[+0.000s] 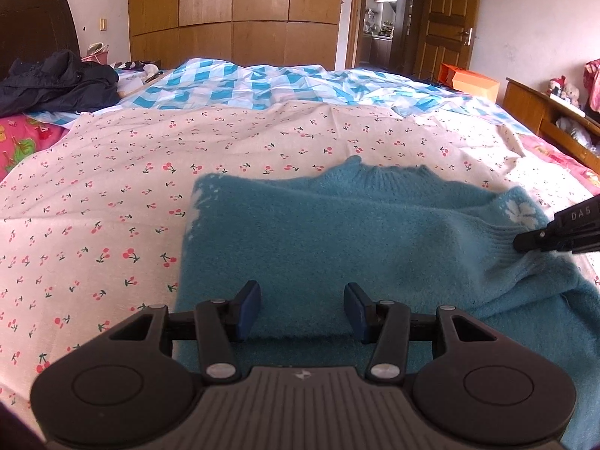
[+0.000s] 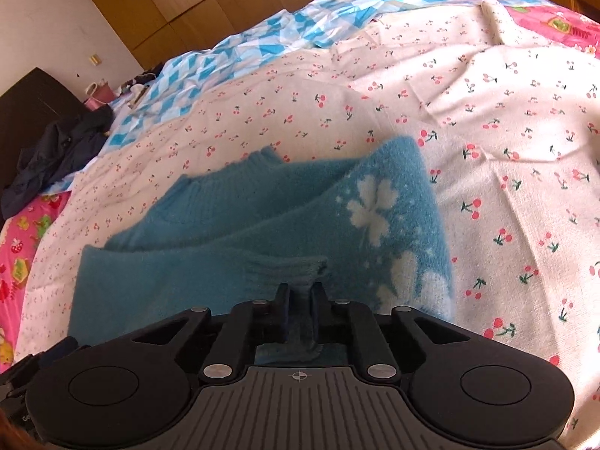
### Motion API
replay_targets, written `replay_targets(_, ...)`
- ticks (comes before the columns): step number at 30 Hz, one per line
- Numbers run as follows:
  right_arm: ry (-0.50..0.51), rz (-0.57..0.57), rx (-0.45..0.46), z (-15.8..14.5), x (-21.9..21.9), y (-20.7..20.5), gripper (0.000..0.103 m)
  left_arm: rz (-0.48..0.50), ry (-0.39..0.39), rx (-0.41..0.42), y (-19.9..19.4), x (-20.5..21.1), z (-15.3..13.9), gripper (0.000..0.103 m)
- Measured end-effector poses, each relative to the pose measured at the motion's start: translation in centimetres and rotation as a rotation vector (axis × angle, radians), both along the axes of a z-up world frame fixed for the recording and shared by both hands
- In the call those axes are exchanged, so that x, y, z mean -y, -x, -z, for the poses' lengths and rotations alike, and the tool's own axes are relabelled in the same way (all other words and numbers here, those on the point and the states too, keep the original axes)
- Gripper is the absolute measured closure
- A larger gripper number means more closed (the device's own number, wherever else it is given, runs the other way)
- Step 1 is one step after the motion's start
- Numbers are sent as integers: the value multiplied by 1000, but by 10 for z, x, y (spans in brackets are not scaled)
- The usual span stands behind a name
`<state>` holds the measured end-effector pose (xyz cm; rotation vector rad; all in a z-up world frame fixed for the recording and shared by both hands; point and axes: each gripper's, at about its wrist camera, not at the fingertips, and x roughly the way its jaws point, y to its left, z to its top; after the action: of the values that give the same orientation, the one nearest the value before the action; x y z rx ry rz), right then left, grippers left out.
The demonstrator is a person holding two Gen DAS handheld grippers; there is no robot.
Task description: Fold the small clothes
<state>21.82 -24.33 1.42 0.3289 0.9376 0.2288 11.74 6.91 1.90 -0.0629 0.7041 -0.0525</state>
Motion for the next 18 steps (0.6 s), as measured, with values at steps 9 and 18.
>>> replay_targets(9,108,-16,27,12,-11,-5,91,-5,-18,-32,0,0,10,50)
replay_targets(18,138,-54,97,-14,-4,41,87,2,-24,-51,38,-13,-6,50)
